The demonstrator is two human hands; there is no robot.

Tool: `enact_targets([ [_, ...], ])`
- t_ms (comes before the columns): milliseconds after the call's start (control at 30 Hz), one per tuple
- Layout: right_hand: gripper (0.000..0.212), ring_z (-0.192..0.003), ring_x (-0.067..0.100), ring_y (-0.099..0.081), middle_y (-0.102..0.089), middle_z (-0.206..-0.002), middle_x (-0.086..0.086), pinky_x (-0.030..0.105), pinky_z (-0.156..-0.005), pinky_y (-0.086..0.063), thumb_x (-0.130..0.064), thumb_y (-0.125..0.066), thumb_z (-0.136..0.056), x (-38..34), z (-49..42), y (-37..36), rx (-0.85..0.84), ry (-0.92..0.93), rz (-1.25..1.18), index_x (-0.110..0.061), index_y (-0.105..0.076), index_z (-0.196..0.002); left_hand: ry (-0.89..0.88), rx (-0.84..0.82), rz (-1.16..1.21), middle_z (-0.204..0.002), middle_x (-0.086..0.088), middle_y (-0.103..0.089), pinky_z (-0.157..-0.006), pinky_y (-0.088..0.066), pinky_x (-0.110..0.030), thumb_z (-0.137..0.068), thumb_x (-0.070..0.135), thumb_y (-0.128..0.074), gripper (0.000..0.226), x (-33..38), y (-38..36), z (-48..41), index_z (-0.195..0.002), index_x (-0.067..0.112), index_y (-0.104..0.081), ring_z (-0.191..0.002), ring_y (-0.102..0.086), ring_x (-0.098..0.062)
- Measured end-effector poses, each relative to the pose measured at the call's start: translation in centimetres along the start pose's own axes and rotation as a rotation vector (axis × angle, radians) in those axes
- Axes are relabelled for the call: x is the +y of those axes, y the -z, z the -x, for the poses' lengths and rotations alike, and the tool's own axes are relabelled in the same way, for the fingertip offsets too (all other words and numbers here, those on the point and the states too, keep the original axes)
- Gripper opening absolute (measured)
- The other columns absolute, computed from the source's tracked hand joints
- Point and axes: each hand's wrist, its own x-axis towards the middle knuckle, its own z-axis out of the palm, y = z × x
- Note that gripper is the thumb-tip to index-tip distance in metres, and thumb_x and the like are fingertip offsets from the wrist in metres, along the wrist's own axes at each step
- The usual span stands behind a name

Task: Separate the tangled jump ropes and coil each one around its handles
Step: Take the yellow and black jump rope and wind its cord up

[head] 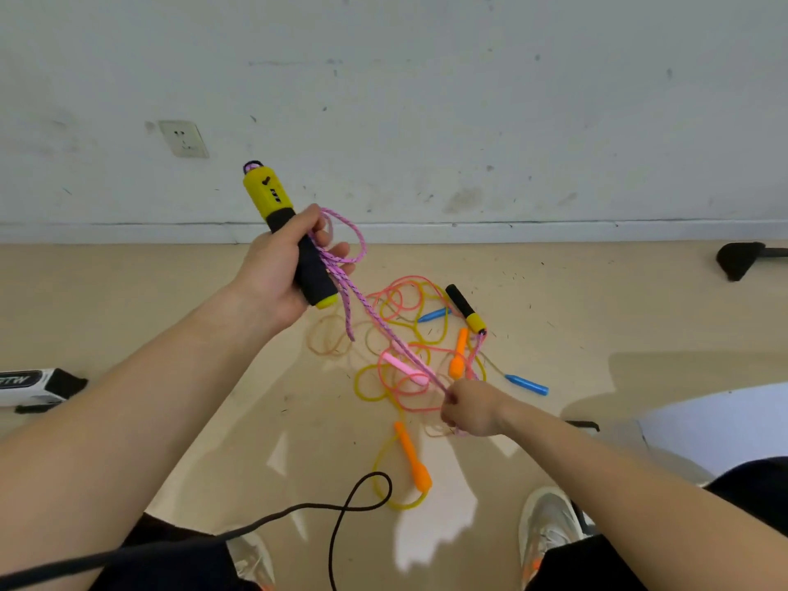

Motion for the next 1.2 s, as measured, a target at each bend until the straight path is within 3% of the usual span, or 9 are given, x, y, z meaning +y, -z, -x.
enact_targets([
  [200,0.017,-0.07,0.027,-0.073,-0.076,-0.084,0.014,0.033,-0.064,-0.059,-0.016,-0.053,-0.102,-2.9,1.3,3.5,0.009,0.119,-0.555,-0.003,-0.063,-0.1,-0.145,0.071,-0.423,-0.068,0.001,-0.063,-0.057,-0.049,-0.024,-0.097,0.024,-0.063,0.02,-2.2,2.6,-1.4,-0.081,0.014,-0.056,-0.079,-0.063,-0.026],
  [333,0.016,-0.061,0.016,-0.07,-0.074,-0.077,0.009,0.028,-0.063,-0.059,-0.017,-0.054,-0.102,-6.2,3.4,6.8,-0.017,0.288,-0.895,-0.005,-0.064,-0.097,-0.069,-0.117,-0.558,-0.086,-0.003,-0.071,-0.076,-0.052,-0.026,-0.097,0.03,-0.06,0.014,-4.8,2.0,-0.8,-0.093,0.017,-0.062,-0.083,-0.07,-0.021],
  [433,0.013,-0.058,0.013,-0.069,-0.071,-0.07,0.006,0.024,-0.057,-0.058,-0.01,-0.052,-0.101,-7.3,4.8,9.3,-0.013,0.321,-1.215,-0.003,-0.063,-0.104,0.005,-0.279,-0.585,-0.095,-0.003,-0.073,-0.075,-0.052,-0.024,-0.1,0.029,-0.052,0.02,-6.1,1.3,0.0,-0.095,0.013,-0.061,-0.088,-0.071,-0.017],
  [533,0.016,-0.059,0.013,-0.069,-0.071,-0.072,0.009,0.022,-0.057,-0.058,-0.007,-0.049,-0.102,-7.6,5.5,10.8,0.039,0.345,-1.417,0.001,-0.063,-0.102,0.07,-0.35,-0.542,-0.106,-0.012,-0.065,-0.102,-0.047,-0.047,-0.092,0.042,-0.061,0.043,-6.7,0.6,0.9,-0.11,0.004,-0.063,-0.099,-0.06,-0.026],
  [600,0.018,-0.058,0.014,-0.07,-0.071,-0.069,0.008,0.022,-0.058,-0.059,-0.006,-0.046,-0.103,-7.9,5.9,11.3,0.028,0.363,-1.514,0.002,-0.063,-0.101,0.062,-0.364,-0.518,-0.105,-0.014,-0.061,-0.104,-0.043,-0.051,-0.088,0.046,-0.066,0.045,-6.8,0.0,1.7,-0.11,0.006,-0.063,-0.098,-0.052,-0.027],
  [800,0.016,-0.061,0.013,-0.071,-0.072,-0.073,0.009,0.022,-0.056,-0.059,-0.006,-0.047,-0.103,-8.2,6.6,12.0,-0.002,0.394,-1.646,-0.001,-0.062,-0.1,-0.027,-0.453,-0.576,-0.08,0.009,-0.071,-0.067,-0.046,-0.018,-0.094,0.029,-0.058,0.023,-6.9,-1.6,2.5,-0.102,0.009,-0.064,-0.069,-0.06,-0.007],
  [967,0.015,-0.069,0.017,-0.073,-0.073,-0.08,0.013,0.024,-0.063,-0.06,-0.011,-0.05,-0.103,-6.9,6.2,12.9,0.165,0.436,-1.741,-0.002,-0.059,-0.097,0.005,-0.432,-0.642,-0.092,-0.022,-0.071,-0.073,-0.051,-0.04,-0.092,0.029,-0.064,0.027,-6.9,-1.8,2.7,-0.09,0.003,-0.069,-0.075,-0.061,-0.033],
  [1100,0.024,-0.072,0.024,-0.073,-0.075,-0.086,0.013,0.031,-0.064,-0.06,-0.018,-0.044,-0.103,-5.3,5.1,12.1,0.328,0.213,-1.533,-0.002,-0.062,-0.104,0.077,-0.275,-0.446,-0.08,-0.014,-0.069,-0.082,-0.059,-0.046,-0.097,0.016,-0.06,0.018,-6.5,-2.4,2.7,-0.086,0.002,-0.065,-0.08,-0.07,-0.03],
  [1200,0.021,-0.066,0.023,-0.063,-0.067,-0.078,0.007,0.03,-0.061,-0.053,-0.006,-0.043,-0.093,-4.6,4.2,9.4,0.331,0.039,-1.2,-0.007,-0.064,-0.089,0.095,-0.18,-0.302,-0.08,-0.007,-0.07,-0.082,-0.059,-0.048,-0.097,0.019,-0.061,0.014,-5.2,-2.8,2.3,-0.093,0.006,-0.064,-0.079,-0.072,-0.026],
])
